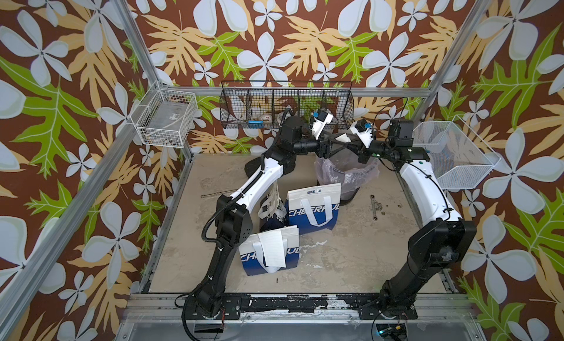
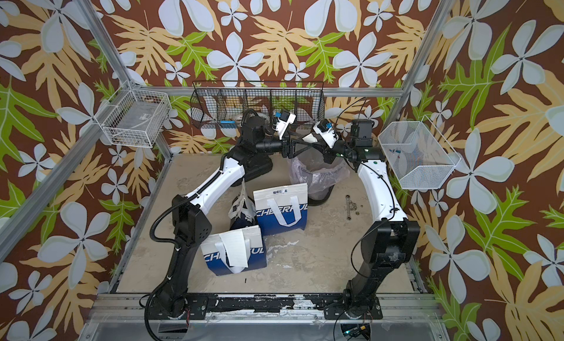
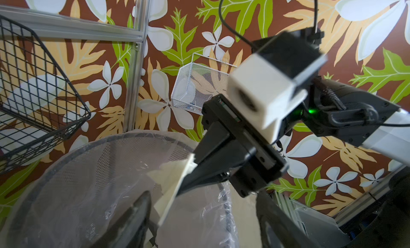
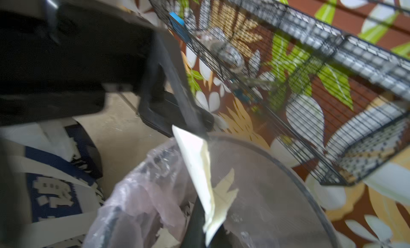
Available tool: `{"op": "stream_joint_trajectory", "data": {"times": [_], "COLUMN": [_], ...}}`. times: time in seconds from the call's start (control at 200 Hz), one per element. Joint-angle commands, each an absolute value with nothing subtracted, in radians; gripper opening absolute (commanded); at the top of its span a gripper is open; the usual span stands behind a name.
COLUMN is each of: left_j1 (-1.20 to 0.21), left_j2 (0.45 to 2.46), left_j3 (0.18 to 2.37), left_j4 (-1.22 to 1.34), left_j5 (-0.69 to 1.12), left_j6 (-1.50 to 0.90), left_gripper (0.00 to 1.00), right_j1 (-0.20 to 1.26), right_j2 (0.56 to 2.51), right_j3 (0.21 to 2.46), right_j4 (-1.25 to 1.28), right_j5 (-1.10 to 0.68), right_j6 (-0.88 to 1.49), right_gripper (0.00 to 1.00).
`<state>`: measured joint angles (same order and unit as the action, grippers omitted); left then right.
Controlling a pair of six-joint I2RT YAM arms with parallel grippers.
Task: Shred takeout receipts and throw away
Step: Place the takeout receipt in the trash bin.
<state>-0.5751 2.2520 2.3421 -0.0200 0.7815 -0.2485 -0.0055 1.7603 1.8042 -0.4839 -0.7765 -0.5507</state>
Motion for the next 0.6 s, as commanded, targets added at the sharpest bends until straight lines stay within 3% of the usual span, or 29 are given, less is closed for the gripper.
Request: {"op": "stream_joint_trajectory", "data": {"times": [0.0,0.045,0.155,0.225,0.36,0.52,0.596], "left_j1": [-0.559,-0.554,-0.545,-0.546,-0.548,-0.554,-0.554], "left_j2": [2.203,2.177,2.104,2.082,2.1,2.119,2.098], "left_j3": [2.335,2.32,2.247,2.226,2.236,2.262,2.237], "left_j4": [-0.104,-0.136,-0.201,-0.25,-0.28,-0.298,-0.305], "left_j5": [0.677,0.635,0.554,0.518,0.539,0.539,0.511], "left_j6": [-0.146,-0.11,-0.041,-0.004,-0.002,-0.006,0.014], "left_gripper": [0.85,0.87,0.89,0.88,0.87,0.87,0.88], "right_j1": [-0.005,-0.005,0.004,0.018,0.028,0.031,0.027], "right_j2": [1.793,1.819,1.864,1.856,1.81,1.773,1.736], "right_j3": [1.843,1.878,1.934,1.926,1.872,1.834,1.799], "right_j4": [-0.522,-0.557,-0.633,-0.646,-0.599,-0.532,-0.493], "right_j5": [-0.559,-0.529,-0.511,-0.51,-0.613,-0.618,-0.718], "right_j6": [-0.506,-0.497,-0.513,-0.535,-0.531,-0.514,-0.506], "right_gripper": [0.0,0.02,0.3,0.4,0.47,0.51,0.52]}}
